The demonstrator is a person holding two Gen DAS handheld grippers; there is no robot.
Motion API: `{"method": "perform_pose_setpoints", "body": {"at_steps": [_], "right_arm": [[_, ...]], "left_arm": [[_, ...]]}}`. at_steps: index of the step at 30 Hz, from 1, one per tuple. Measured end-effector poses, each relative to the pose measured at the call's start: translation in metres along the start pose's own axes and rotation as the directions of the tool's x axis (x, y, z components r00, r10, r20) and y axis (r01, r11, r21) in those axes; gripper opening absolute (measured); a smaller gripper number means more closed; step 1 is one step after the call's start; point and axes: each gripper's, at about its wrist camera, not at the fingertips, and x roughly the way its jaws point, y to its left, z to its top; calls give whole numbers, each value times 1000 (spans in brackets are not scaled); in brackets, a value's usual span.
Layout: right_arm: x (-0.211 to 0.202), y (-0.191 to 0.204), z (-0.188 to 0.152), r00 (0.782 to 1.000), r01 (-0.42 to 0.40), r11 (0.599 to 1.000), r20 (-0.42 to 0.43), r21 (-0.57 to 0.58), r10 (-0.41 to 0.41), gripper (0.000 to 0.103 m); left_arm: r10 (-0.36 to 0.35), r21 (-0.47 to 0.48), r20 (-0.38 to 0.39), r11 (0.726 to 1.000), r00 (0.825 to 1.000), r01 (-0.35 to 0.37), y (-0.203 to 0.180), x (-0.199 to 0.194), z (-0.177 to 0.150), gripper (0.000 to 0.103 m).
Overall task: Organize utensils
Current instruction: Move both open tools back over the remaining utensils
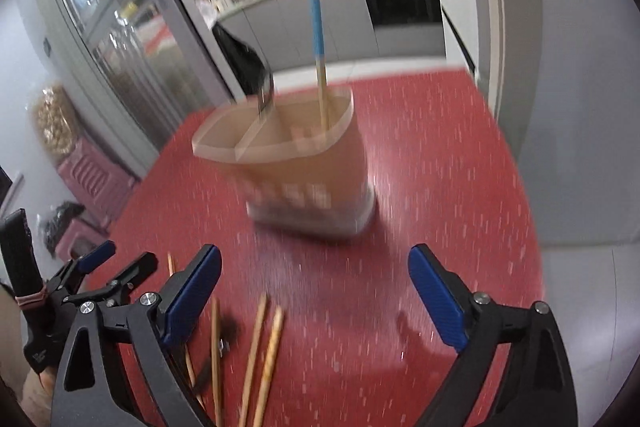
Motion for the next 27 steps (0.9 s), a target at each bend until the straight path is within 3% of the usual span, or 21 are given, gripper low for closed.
{"method": "perform_pose_setpoints", "body": {"at_steps": [6, 12, 27], "right_arm": [[14, 1, -44, 992, 26, 999, -123, 30, -22, 96], [25, 11, -73, 977, 49, 998, -211, 30, -41, 96], [38, 28, -96, 953, 120, 991, -271, -56, -131, 96]], "left_arm": [[51, -62, -102, 996, 993, -57, 26, 5, -47, 103], [50, -93, -169, 993, 984, -66, 37, 8, -79, 103], [52, -33, -219, 998, 974, -61, 32, 14, -93, 103]]}}
